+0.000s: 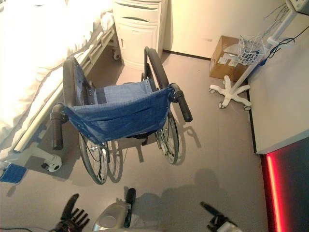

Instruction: Push the wheelchair next to the bed

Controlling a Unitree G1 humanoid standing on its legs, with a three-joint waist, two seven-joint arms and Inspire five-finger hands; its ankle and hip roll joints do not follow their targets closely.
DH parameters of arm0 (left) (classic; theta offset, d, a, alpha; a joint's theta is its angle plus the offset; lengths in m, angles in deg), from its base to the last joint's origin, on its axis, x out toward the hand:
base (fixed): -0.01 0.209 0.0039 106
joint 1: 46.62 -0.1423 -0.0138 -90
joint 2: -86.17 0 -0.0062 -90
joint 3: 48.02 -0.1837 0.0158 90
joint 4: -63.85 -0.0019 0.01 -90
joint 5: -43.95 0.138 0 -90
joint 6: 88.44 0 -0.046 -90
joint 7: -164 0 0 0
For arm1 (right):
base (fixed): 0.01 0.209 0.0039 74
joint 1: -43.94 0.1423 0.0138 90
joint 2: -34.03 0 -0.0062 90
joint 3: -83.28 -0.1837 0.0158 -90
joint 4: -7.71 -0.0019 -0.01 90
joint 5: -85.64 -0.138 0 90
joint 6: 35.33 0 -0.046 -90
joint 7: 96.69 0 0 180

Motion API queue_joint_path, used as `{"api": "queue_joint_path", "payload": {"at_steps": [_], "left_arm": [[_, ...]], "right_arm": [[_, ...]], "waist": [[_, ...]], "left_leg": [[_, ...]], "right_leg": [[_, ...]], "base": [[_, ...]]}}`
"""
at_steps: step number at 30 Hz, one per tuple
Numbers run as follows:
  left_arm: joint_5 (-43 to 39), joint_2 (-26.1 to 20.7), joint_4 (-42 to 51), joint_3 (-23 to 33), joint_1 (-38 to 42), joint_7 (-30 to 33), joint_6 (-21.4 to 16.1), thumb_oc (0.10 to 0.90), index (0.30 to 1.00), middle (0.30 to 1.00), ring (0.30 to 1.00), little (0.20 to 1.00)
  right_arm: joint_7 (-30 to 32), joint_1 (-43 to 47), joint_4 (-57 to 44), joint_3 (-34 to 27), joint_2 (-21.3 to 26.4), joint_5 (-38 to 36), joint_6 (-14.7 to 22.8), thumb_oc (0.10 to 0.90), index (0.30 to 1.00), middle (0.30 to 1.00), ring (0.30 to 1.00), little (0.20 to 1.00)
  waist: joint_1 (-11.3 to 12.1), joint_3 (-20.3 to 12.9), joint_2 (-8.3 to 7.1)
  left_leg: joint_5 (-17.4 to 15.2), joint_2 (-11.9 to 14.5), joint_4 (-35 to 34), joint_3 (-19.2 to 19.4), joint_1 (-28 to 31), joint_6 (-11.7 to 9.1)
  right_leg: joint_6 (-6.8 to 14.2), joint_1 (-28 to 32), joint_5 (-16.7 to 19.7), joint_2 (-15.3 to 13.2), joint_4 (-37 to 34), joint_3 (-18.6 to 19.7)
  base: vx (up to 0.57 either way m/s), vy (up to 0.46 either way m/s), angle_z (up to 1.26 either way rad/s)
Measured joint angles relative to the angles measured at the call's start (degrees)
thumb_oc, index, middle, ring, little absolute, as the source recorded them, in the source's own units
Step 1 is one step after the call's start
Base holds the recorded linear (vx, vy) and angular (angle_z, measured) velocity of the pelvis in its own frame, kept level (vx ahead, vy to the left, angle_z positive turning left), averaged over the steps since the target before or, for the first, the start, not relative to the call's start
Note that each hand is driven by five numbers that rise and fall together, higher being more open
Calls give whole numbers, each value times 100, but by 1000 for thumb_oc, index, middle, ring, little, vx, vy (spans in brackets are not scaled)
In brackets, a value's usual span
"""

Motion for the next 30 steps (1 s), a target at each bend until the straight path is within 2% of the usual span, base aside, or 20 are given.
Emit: {"api": "queue_joint_path", "payload": {"at_steps": [1,3,5,8,10,13,14,15,16,18,19,21,23,25,27,29,30], "left_arm": [[1,161,-497,-158,224,10,-4,800,900,900,900,900],[7,296,-913,-328,405,38,25,800,900,900,900,900],[138,414,-1236,-465,543,120,79,800,900,900,900,900],[1136,289,-1422,-817,665,423,15,800,900,900,900,900],[1542,211,-1441,-1099,731,556,-5,800,900,900,900,900],[1594,219,-1425,-1253,753,680,-54,800,900,900,900,900],[1710,202,-1405,-1372,770,717,-120,800,900,900,900,900],[1785,185,-1403,-1436,770,727,-167,800,900,900,900,900],[1851,118,-1400,-1548,767,753,-236,800,900,900,900,900],[1856,42,-1395,-1599,770,808,-283,800,900,900,900,900],[1847,53,-1394,-1564,772,797,-321,800,900,900,900,900],[1855,58,-1469,-1469,754,788,-342,800,900,900,900,900],[1857,43,-1535,-1462,709,770,-343,800,900,900,900,900],[1857,28,-1525,-1457,657,715,-331,800,900,900,900,900],[1853,30,-1529,-1460,610,690,-256,800,900,900,900,900],[1856,66,-1561,-1483,625,653,-219,800,900,900,900,900],[1856,96,-1568,-1495,635,639,-206,800,900,900,900,900]], "right_arm": [[-248,105,496,198,-200,56,149,800,900,900,900,900],[-407,194,893,422,-346,363,190,800,900,900,900,900],[-583,200,964,903,-481,1085,181,800,900,900,900,900],[-689,195,693,1537,-447,1707,104,800,900,900,900,900],[-779,208,584,1611,-426,1872,-7,800,900,900,900,900],[-945,210,648,1613,-415,2021,-180,800,900,900,900,900],[-1041,230,690,1612,-391,2029,-190,800,900,900,900,900],[-1137,246,728,1611,-389,2023,-209,800,900,900,900,900],[-1274,241,798,1614,-417,2018,-231,800,900,900,900,900],[-1352,186,834,1611,-441,2014,-246,800,900,900,900,900],[-1373,108,875,1603,-439,2013,-261,800,900,900,900,900],[-1397,55,893,1621,-440,2016,-261,800,900,900,900,900],[-1407,14,888,1627,-444,2017,-257,800,900,900,900,900],[-1406,12,892,1613,-449,2025,-257,800,900,900,900,900],[-1405,29,890,1607,-423,2036,-258,800,900,900,900,900],[-1406,64,886,1578,-367,2038,-259,800,900,900,900,900],[-1413,79,884,1582,-349,2051,-279,800,900,900,900,900]], "waist": [[-14,-56,85],[-49,-137,164],[-141,-212,273],[-309,-266,268],[-324,-301,256],[-334,-423,317],[-321,-442,318],[-321,-464,282],[-323,-526,179],[-376,-628,42],[-333,-674,-16],[-318,-696,-57],[-362,-710,-86],[-492,-710,-85],[-522,-685,-38],[-593,-633,129],[-616,-640,161]], "left_leg": [[29,-33,-101,36,40,30],[27,-46,-187,71,70,35],[124,-70,-295,79,133,133],[235,-76,-563,114,287,172],[341,-55,-726,130,433,217],[374,42,-864,40,536,258],[372,104,-837,15,559,259],[373,115,-828,17,559,257],[385,77,-865,31,515,235],[423,58,-867,61,461,177],[421,107,-841,195,465,154],[281,100,-549,215,386,93],[211,15,-598,210,374,106],[292,-4,-775,173,462,151],[286,18,-827,148,633,180],[178,149,-846,53,777,249],[155,204,-828,30,829,237]], "right_leg": [[-2,6,-1,-20,3,2],[-2,8,0,-52,17,-3],[-4,-1,0,-37,102,-22],[-5,-1,1,-73,169,-19],[-5,-13,1,-85,282,-11],[-31,-212,-36,-86,722,12],[-100,-285,-110,-75,767,43],[-118,-302,-116,-62,591,76],[-142,-328,-79,-60,132,161],[135,-303,184,-55,-72,150],[115,-302,194,-53,-116,123],[117,-281,190,-96,-99,82],[160,-268,217,-110,-90,141],[174,-260,229,-128,-30,142],[144,-260,212,-128,244,152],[102,-402,150,-121,716,158],[22,-420,83,-88,580,202]], "base": [[18,84,-2],[-1,63,2],[3,44,7],[12,48,5],[1,21,3],[-7,-4,1],[0,0,0],[0,0,0],[6,-13,11],[22,-7,33],[48,-1,18],[37,6,-10],[14,11,4],[25,21,13],[14,6,-2],[13,4,-2],[0,0,0]]}}
